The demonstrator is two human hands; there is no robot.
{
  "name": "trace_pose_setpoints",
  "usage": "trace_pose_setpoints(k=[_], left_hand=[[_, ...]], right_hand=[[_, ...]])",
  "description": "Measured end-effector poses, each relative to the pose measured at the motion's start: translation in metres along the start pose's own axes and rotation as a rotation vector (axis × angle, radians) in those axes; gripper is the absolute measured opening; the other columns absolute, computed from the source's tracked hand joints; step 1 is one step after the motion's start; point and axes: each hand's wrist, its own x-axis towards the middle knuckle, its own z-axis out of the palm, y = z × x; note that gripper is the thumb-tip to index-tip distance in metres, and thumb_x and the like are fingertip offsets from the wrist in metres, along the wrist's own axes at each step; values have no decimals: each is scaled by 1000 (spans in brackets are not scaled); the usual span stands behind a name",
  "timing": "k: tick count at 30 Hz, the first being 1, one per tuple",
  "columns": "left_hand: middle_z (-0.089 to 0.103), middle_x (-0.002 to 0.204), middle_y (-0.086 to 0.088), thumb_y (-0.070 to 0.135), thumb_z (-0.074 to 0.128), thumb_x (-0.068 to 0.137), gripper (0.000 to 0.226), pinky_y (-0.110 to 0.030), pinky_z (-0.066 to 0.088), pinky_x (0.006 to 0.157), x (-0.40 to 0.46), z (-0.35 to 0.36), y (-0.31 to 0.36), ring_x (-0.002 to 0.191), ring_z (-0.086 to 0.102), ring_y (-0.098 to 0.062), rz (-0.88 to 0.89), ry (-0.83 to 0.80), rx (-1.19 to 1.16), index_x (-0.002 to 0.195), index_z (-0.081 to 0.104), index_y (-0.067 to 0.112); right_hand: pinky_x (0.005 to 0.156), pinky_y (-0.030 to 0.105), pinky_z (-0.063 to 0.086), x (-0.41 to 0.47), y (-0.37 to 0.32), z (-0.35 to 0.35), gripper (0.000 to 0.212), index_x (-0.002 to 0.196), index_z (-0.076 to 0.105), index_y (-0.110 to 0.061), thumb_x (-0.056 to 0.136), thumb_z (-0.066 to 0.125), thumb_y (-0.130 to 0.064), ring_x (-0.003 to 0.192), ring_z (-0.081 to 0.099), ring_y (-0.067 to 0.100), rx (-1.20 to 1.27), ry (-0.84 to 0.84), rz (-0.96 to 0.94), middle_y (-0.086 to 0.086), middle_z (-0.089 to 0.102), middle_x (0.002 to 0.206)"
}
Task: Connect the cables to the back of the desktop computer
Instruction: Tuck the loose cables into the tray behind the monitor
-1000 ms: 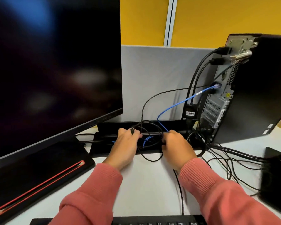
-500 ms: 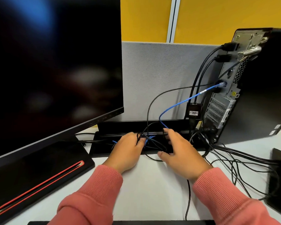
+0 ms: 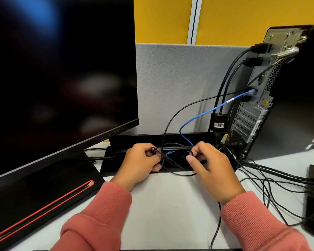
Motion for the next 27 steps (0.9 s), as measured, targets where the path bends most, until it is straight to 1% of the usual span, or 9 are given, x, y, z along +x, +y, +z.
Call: trace_pose_setpoints(k=[2,4,6,9,14,16,20,23,27], left_hand=[[71,73,-3,4,81,80,17,-43,62,90,4,-3,-3,82,76,-29,13,-30,-41,90,78,16],[77,82,-1,5,84,78,25,-34,59,88,5,-6,-7,87,77,-22,30,-69,61,95,78,22],[77,79,3,7,85,80,24,-29,59,82,3,-6,-8,78,76,-13,66,-50,150,95,77,24],[71,73,10,17,84,83,15,-32,60,74,1,-2,-6,67,67,-7,158,76,315,87,75,29],[57,88,14,29,81,88,8,-35,56,70,-4,1,-1,76,58,-6,244,278,480,92,74,31],[54,93,14,29,80,89,7,-30,53,69,-4,1,0,76,56,-4,246,298,488,94,74,29],[53,86,11,29,76,92,7,-25,43,63,-2,0,-3,76,54,-7,228,242,566,89,70,28],[52,83,11,28,74,93,12,-25,38,60,-3,1,-4,74,53,-8,216,227,611,86,64,30],[59,91,12,18,70,93,17,-30,47,70,-4,3,-3,84,59,-14,206,239,624,88,60,31]], right_hand=[[73,39,55,0,3,3,21,83,53,-27,90,71,-20,82,62,13,-15,-42,43,-9,57,88],[81,35,55,-2,5,5,21,89,56,-27,86,77,-22,90,62,8,-52,-130,73,-12,60,94],[84,30,52,-2,5,6,22,92,57,-27,85,78,-24,92,59,4,-130,-190,69,-13,59,95],[79,34,53,3,2,9,20,87,55,-26,87,74,-18,85,57,9,-257,-187,60,-11,58,90],[74,37,56,21,0,20,21,84,53,-22,89,72,-13,75,60,16,-323,-168,96,-7,58,83],[74,39,57,27,-2,23,20,83,54,-21,90,71,-13,74,60,17,-333,-165,125,-5,58,84],[70,35,53,29,-1,32,27,79,50,-22,87,68,-3,73,55,13,-284,-108,148,-7,53,84],[75,37,50,25,3,36,36,89,49,-24,81,65,7,79,51,13,-199,-82,80,-11,47,89],[95,36,48,22,5,33,62,122,49,-35,78,68,4,106,51,13,-72,-58,10,-16,48,114]])
